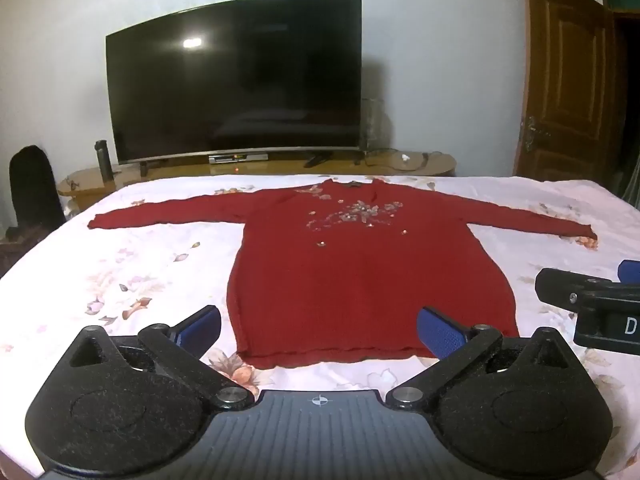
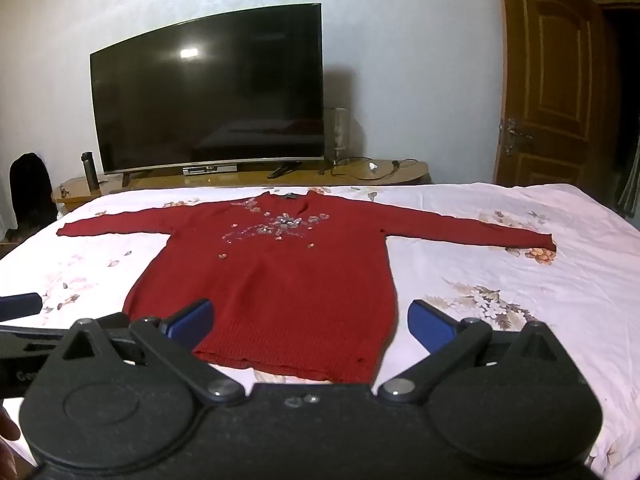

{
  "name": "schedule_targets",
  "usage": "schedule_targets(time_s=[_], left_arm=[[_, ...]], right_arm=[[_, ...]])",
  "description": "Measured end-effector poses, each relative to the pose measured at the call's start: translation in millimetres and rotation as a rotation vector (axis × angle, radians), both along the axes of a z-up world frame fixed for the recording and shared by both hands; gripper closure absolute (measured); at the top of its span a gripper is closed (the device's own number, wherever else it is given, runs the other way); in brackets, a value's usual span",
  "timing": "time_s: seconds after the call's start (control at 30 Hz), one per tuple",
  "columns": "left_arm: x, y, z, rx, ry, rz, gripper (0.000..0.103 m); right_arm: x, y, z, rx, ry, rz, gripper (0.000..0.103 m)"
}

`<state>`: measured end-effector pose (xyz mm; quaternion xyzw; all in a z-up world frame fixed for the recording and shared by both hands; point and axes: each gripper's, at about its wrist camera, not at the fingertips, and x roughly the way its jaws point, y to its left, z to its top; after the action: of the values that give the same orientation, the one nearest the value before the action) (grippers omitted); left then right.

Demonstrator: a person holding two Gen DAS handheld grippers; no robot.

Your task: Fold small clothes

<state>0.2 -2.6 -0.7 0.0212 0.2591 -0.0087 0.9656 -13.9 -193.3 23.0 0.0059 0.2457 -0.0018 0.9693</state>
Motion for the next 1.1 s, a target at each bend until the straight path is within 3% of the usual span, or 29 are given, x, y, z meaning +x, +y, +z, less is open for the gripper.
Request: schedule_targets(time_s=[1.1], left_arm=[[0.9,5.3,-1.2,-0.012,0.001,0.012,0.0]], right_arm=[[0.6,2.1,-4.1,-0.003,0.002,0.004,0.001]])
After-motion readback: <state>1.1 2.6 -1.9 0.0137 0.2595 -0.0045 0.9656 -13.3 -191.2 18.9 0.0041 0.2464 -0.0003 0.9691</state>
